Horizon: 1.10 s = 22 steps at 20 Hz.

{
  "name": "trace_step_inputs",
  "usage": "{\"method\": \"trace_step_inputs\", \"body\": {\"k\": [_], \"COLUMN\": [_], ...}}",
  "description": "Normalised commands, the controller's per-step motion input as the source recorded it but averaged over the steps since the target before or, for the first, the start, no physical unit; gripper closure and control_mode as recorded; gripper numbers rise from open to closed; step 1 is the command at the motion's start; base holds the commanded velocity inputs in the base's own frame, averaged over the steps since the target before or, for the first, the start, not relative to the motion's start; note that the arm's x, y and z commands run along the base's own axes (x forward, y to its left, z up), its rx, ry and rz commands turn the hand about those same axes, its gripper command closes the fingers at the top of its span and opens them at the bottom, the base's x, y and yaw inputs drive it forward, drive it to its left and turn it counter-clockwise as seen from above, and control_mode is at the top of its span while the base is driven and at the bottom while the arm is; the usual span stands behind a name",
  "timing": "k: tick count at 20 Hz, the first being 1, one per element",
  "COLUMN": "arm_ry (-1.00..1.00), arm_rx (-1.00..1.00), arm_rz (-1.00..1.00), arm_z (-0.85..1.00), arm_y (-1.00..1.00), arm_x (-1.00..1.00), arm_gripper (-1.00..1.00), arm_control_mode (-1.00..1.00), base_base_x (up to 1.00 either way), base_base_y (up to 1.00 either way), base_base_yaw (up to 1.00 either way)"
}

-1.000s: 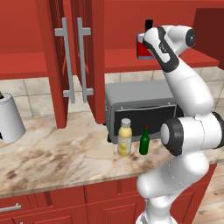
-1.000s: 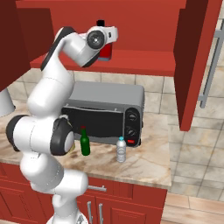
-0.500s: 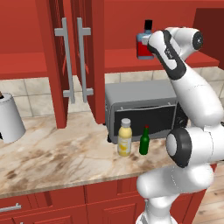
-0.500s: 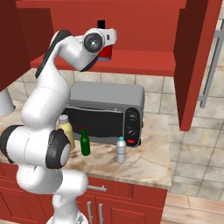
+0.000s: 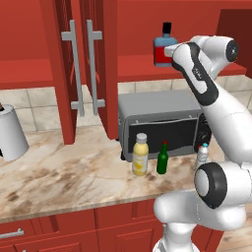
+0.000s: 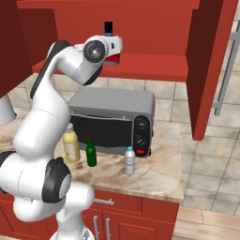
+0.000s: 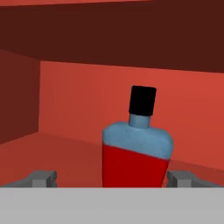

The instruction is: Sort all alcoholic drinks to one cabinet, and non-alcoholic drinks to the other.

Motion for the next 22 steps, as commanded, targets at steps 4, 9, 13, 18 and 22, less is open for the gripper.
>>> {"method": "trace_step_inputs", "body": {"k": [4,9,13,18,22], "arm_ry": [0.02,0.0,0.0,0.0,0.02], "arm_rx": [0.0,0.0,0.0,0.0,0.0], "arm_rz": [0.0,0.0,0.0,0.0,0.0], "arm_z": [-0.32,-0.36,-0.33,-0.29,-0.29], "arm_y": [0.0,0.02,0.0,0.02,0.03], "arm_x": [-0.37,-0.42,-0.53,-0.52,-0.44], "arm_gripper": [-1.0,-1.0,-1.0,-1.0,-1.0], "arm_control_mode": [-1.0,-1.0,-1.0,-1.0,-1.0], "base_base_x": [0.0,0.0,0.0,0.0,0.0], "base_base_y": [0.0,0.0,0.0,0.0,0.0], "base_base_yaw": [0.0,0.0,0.0,0.0,0.0]}}
